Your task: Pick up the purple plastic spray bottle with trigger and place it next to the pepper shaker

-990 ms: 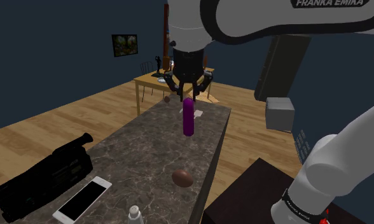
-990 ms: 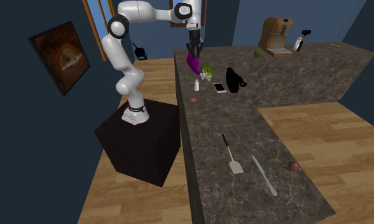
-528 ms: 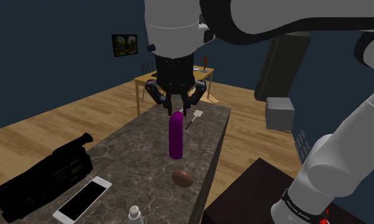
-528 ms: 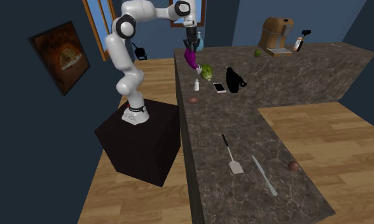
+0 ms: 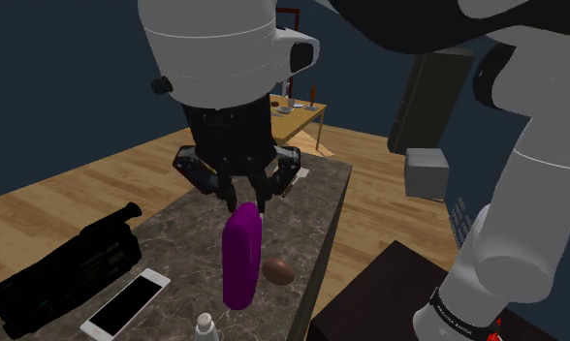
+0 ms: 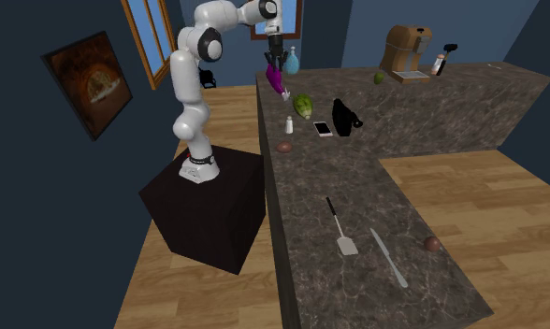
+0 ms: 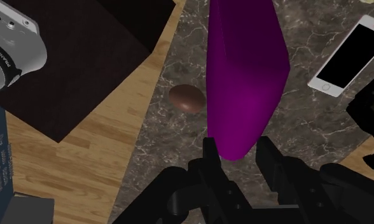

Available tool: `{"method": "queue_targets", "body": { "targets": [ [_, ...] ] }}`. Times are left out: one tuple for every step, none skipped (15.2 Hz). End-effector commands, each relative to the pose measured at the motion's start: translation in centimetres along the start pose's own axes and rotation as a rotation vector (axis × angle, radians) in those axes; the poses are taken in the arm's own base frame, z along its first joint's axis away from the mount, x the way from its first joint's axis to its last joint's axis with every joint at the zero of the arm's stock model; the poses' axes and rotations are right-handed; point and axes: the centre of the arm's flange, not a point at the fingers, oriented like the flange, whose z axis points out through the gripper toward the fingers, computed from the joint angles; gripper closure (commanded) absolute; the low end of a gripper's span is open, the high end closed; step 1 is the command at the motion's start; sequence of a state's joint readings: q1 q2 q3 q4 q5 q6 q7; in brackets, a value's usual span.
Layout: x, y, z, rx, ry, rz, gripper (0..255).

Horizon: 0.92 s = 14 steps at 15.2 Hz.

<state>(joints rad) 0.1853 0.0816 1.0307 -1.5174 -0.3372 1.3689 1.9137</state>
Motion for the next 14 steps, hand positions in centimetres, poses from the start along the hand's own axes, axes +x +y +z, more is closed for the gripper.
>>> {"method": "queue_targets", "body": {
  "targets": [
    [-2.3, -0.6, -0.9, 0.000, 0.000, 0.006, 255],
    [-3.5, -1.0, -1.3, 0.000, 0.000, 0.006, 255],
    [-4.7, -1.3, -1.8, 0.000, 0.000, 0.006, 255],
    [-5.9, -1.6, -2.2, 0.000, 0.000, 0.006, 255],
    [-7.1, -2.0, -2.6, 0.000, 0.000, 0.006, 255],
    [-8.3, -2.3, -3.0, 0.000, 0.000, 0.006, 255],
    [-9.5, -2.6, -3.5, 0.000, 0.000, 0.006, 255],
    [-10.7, -2.9, -3.9, 0.000, 0.000, 0.006, 255],
    [-11.4, -3.1, -4.1, 0.000, 0.000, 0.006, 255],
    [-11.6, -3.2, -3.6, 0.000, 0.000, 0.006, 255],
    [-11.7, -3.2, -3.1, 0.000, 0.000, 0.006, 255],
    [-11.9, -3.3, -2.6, 0.000, 0.000, 0.006, 255],
    [-12.1, -3.3, -2.1, 0.000, 0.000, 0.006, 255],
    [-12.2, -3.4, -1.6, 0.000, 0.000, 0.006, 255]
  ]
}}
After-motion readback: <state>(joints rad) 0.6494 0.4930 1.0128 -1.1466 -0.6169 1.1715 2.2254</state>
